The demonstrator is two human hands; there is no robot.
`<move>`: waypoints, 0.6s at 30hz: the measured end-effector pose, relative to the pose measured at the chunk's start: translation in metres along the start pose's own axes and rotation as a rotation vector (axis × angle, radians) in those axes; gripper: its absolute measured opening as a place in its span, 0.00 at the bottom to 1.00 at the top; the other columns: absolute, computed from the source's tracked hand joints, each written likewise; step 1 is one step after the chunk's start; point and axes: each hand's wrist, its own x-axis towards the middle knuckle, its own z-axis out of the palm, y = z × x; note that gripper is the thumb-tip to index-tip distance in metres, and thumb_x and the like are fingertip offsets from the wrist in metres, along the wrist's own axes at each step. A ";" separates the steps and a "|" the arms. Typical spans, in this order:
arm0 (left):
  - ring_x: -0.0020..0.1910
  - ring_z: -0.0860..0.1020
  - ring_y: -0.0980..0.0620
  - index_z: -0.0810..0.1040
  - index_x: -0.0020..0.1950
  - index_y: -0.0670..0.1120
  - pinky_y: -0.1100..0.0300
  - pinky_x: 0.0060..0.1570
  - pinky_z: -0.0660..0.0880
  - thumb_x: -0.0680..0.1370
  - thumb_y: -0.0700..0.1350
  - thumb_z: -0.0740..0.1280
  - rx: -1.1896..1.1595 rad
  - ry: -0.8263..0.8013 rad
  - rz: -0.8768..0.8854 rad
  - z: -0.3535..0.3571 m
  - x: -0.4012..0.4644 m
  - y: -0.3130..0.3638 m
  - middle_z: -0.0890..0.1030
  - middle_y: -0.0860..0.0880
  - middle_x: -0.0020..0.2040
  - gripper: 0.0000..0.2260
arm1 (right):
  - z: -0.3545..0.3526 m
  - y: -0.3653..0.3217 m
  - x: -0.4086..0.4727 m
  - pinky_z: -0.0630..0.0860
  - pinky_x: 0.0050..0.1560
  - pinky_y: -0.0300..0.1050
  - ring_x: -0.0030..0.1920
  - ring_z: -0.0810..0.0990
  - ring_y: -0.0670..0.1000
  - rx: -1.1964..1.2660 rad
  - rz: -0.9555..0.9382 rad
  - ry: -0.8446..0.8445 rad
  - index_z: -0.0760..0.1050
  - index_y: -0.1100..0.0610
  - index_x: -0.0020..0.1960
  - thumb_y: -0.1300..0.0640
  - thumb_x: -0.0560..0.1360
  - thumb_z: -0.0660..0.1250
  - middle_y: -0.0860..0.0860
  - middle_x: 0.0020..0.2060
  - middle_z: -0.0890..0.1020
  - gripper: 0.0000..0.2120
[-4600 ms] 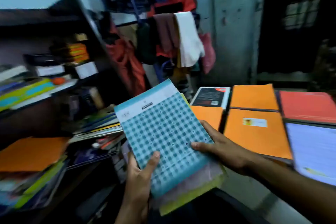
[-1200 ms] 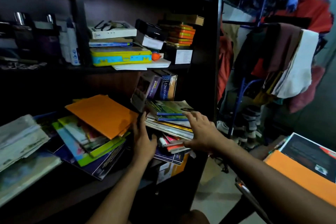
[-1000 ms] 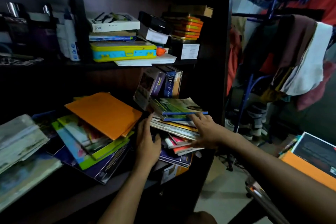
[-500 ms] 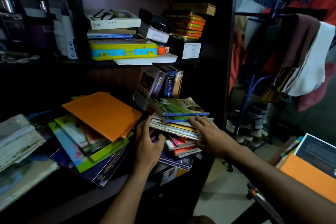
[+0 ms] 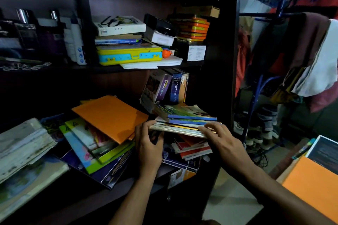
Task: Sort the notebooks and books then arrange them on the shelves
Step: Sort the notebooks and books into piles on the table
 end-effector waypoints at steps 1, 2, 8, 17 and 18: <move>0.62 0.73 0.54 0.75 0.65 0.52 0.58 0.60 0.75 0.73 0.34 0.74 0.004 -0.022 0.004 0.000 0.000 -0.001 0.72 0.54 0.64 0.24 | -0.002 -0.001 0.001 0.77 0.30 0.40 0.57 0.77 0.55 0.007 0.008 0.016 0.70 0.53 0.69 0.58 0.65 0.82 0.53 0.62 0.73 0.36; 0.64 0.73 0.57 0.71 0.69 0.54 0.60 0.61 0.75 0.74 0.33 0.73 -0.026 -0.060 -0.018 0.000 0.001 -0.001 0.72 0.55 0.66 0.29 | -0.003 -0.002 0.002 0.77 0.30 0.41 0.58 0.77 0.56 0.005 0.011 0.031 0.71 0.54 0.68 0.58 0.66 0.82 0.53 0.62 0.74 0.35; 0.59 0.74 0.70 0.60 0.75 0.65 0.64 0.52 0.78 0.76 0.31 0.70 -0.310 -0.230 -0.264 -0.008 0.003 0.005 0.68 0.67 0.65 0.40 | -0.005 -0.018 0.004 0.82 0.48 0.54 0.61 0.77 0.60 -0.008 -0.027 0.107 0.76 0.59 0.66 0.64 0.68 0.78 0.58 0.64 0.77 0.28; 0.54 0.77 0.70 0.68 0.71 0.59 0.65 0.42 0.79 0.70 0.18 0.58 -0.413 -0.131 -0.330 -0.016 0.006 0.004 0.73 0.58 0.70 0.42 | 0.016 -0.033 -0.024 0.77 0.59 0.55 0.62 0.79 0.61 0.038 -0.025 0.094 0.73 0.56 0.68 0.65 0.63 0.79 0.60 0.66 0.77 0.35; 0.54 0.78 0.68 0.70 0.69 0.58 0.67 0.42 0.79 0.69 0.18 0.59 -0.417 -0.121 -0.333 -0.016 0.006 0.004 0.74 0.56 0.69 0.41 | 0.018 -0.033 -0.025 0.74 0.62 0.55 0.64 0.78 0.61 0.010 0.018 0.056 0.71 0.55 0.71 0.66 0.59 0.81 0.60 0.67 0.77 0.42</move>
